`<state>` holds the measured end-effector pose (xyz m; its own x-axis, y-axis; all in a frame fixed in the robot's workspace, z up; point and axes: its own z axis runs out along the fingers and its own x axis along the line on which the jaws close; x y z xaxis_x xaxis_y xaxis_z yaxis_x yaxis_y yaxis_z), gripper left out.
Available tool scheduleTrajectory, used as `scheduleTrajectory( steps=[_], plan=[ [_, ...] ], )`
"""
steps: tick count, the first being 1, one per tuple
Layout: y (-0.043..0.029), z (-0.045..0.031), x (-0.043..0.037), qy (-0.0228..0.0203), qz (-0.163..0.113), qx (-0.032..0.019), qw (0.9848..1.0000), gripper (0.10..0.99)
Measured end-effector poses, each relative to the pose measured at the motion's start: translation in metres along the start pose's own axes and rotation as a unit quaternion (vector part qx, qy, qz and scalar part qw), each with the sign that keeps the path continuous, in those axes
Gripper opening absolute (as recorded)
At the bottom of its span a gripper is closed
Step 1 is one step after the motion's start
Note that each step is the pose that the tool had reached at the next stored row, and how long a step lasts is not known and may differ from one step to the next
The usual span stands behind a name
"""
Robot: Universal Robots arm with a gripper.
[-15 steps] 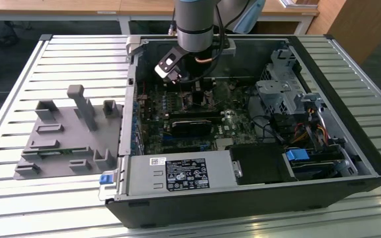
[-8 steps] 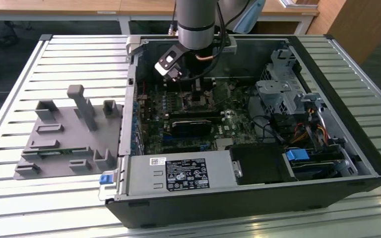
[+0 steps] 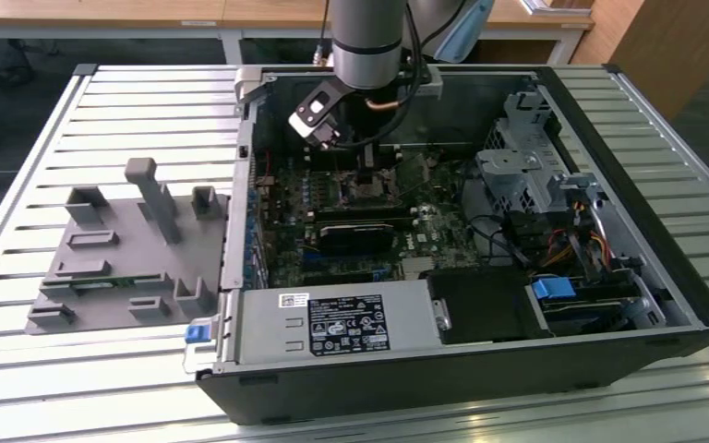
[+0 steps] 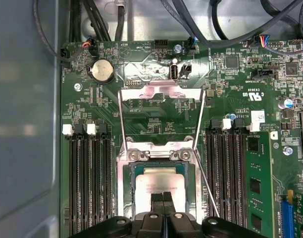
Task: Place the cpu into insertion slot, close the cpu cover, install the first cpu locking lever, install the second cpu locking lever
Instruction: 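Place the cpu into insertion slot, then close the cpu cover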
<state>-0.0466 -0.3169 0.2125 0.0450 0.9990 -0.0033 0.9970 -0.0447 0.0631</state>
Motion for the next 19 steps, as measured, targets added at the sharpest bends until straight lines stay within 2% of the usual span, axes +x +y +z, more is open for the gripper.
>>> scheduleTrajectory(
  steps=[19],
  plan=[
    [0.0005, -0.0067, 0.0000, 0.0030, 0.000, 0.0018, 1.0000, 0.106]
  ],
)
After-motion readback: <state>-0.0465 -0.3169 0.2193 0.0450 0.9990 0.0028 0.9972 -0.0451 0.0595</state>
